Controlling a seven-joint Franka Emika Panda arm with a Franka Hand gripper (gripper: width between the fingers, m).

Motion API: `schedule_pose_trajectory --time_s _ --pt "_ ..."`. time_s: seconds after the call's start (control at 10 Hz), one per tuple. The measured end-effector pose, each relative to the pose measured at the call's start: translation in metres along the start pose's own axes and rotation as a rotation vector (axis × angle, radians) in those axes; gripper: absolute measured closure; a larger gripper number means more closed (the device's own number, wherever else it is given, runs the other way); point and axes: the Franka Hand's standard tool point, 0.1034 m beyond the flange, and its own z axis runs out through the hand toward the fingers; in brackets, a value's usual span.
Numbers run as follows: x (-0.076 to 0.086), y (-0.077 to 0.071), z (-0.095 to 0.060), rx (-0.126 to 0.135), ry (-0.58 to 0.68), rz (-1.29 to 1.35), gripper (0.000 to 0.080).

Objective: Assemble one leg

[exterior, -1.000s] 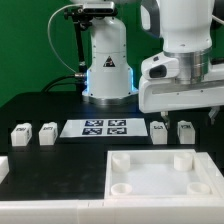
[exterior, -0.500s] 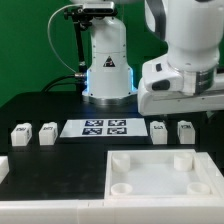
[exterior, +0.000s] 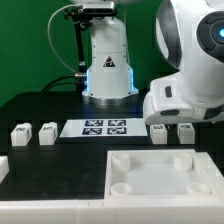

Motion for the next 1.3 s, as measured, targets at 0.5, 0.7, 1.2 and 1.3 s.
schedule_pose_trajectory --time_s 0.5,0.7,1.2,1.3 --pt "-0.004 -0.008 0.042 -0.025 -0.026 0.027 0.0151" --pt "-0.004 -0.007 0.044 -0.026 -0.029 0.027 0.0151" --pt "-0.004 -0.007 0.044 -0.026 -0.029 0.027 0.0511" --pt "-0.004 -0.007 0.044 -0.026 -0.029 0.027 0.0511"
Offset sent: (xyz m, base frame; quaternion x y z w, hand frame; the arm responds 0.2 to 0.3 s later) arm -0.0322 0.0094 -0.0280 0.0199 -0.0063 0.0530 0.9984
